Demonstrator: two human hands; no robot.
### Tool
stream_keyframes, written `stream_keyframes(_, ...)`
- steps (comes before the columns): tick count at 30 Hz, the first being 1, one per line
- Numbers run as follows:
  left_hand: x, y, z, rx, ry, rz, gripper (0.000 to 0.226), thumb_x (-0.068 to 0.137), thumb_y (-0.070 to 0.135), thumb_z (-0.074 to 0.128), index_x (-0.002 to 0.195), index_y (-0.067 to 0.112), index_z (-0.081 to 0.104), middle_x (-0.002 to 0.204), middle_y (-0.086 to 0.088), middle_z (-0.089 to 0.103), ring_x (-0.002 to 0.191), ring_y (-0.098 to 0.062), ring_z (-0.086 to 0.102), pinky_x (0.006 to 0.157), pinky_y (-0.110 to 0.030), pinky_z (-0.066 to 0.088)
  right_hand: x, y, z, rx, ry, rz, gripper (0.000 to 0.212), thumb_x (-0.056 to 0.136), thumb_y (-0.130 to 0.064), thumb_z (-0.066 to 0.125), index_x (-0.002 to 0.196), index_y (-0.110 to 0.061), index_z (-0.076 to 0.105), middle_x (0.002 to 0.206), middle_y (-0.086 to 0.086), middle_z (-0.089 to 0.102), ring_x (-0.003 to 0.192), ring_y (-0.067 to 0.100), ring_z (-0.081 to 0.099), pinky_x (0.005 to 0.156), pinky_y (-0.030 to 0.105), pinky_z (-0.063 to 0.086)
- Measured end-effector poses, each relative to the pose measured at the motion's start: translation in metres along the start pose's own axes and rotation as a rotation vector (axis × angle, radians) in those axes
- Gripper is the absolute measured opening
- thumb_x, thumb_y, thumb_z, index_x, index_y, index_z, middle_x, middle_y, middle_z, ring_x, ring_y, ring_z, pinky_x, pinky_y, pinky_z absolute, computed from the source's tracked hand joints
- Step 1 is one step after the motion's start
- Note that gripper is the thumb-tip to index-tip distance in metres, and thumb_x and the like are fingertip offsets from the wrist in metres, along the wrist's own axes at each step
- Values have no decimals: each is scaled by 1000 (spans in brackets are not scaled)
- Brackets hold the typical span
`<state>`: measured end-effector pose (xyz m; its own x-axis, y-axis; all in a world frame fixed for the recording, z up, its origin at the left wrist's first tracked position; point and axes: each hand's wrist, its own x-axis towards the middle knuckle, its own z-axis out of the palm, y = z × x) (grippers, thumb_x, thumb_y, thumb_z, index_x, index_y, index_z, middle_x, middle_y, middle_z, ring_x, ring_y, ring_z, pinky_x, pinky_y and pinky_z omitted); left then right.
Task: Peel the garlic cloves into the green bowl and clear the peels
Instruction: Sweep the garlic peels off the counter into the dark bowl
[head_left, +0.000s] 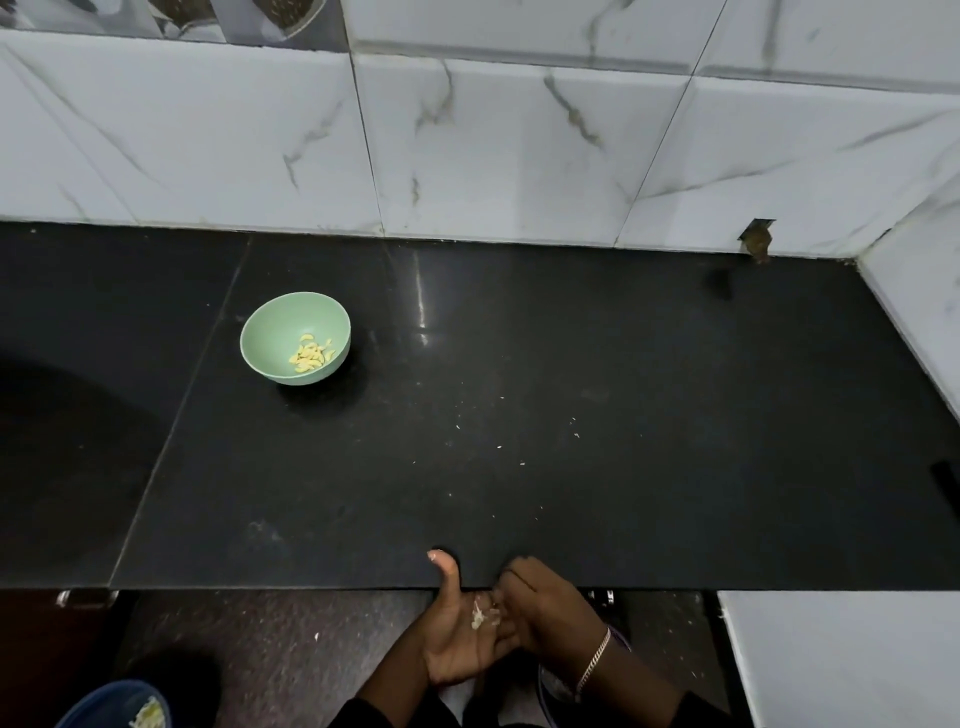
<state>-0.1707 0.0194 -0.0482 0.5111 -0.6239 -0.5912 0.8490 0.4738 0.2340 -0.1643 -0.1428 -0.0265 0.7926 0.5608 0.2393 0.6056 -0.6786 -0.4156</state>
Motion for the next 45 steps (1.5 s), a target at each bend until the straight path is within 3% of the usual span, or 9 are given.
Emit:
stream_keyframes(6, -4, 2, 5, 70, 18, 38, 140, 49, 99, 34, 149, 1, 43, 133, -21, 62, 121, -30, 62, 103, -40, 46, -17, -3, 3, -12, -52, 60, 8, 85, -27, 56, 91, -21, 59, 86, -6, 50, 66, 16, 57, 52, 26, 45)
stream_keyframes(11, -5, 3, 1, 154, 45, 41, 143, 40, 96, 49, 140, -6, 52, 137, -26, 58, 130, -35, 56, 112, -43, 42, 9, 8, -16, 59, 72, 237, 24, 94, -42, 63, 80, -26, 52, 79, -8, 49, 63, 12, 54, 52, 28, 43)
stream_keyframes(13, -7, 7, 5, 201, -12, 48, 149, 44, 99, 34, 146, -9, 41, 154, -28, 39, 146, -36, 37, 124, -42, 25, 38, 29, -32, 101, 142, 285, 26, 94, -47, 64, 87, -23, 63, 86, -6, 58, 77, 13, 60, 65, 30, 49)
stream_keyframes(15, -7, 8, 5, 183, -107, 33, 149, 47, 99, 35, 150, -8, 34, 160, -25, 28, 151, -34, 26, 127, -40, 14, 71, 59, -47, -33, 88, 302, 47, 95, -60, 55, 116, -19, 67, 120, 0, 64, 114, 22, 62, 89, 37, 49)
stream_keyframes(18, -4, 7, 3, 134, -173, -2, 148, 48, 98, 40, 150, -8, 33, 161, -25, 27, 151, -33, 25, 127, -40, 13, 107, 104, -62, -257, -218, 413, 93, 90, -82, 27, 157, -17, 26, 168, 1, 12, 156, 19, 5, 120, 45, 20)
stream_keyframes(21, -1, 7, 1, 78, -205, -35, 148, 46, 97, 46, 150, -8, 34, 160, -26, 28, 151, -34, 26, 127, -41, 9, 105, 108, -58, -343, -411, 291, 111, 84, -91, 20, 161, -13, 0, 168, 3, -14, 154, 19, -15, 123, 52, 10)
stream_keyframes(30, 6, 1, -6, 100, -203, -41, 153, 42, 102, 33, 150, -7, 37, 158, -26, 31, 149, -35, 29, 127, -45, 11, 4, 30, -44, -243, -422, -5, 109, 86, -86, 30, 160, -7, 14, 169, 10, 1, 156, 26, 1, 119, 47, 15)
stream_keyframes(36, 5, 5, -4, 129, -192, -66, 150, 46, 101, 19, 148, -6, 40, 158, -24, 34, 149, -32, 31, 125, -39, 22, 77, 131, -90, -318, -317, 510, 109, 83, -90, 13, 161, -14, 0, 167, 0, -16, 154, 16, -18, 125, 44, 4)
stream_keyframes(45, 8, 0, -7, 69, -126, -25, 154, 39, 102, 33, 147, -8, 41, 150, -26, 45, 139, -36, 43, 121, -43, 29, 15, 39, -42, -284, -518, 35, 120, 80, -93, 30, 158, -3, 16, 168, 15, 1, 156, 29, -2, 120, 51, 12)
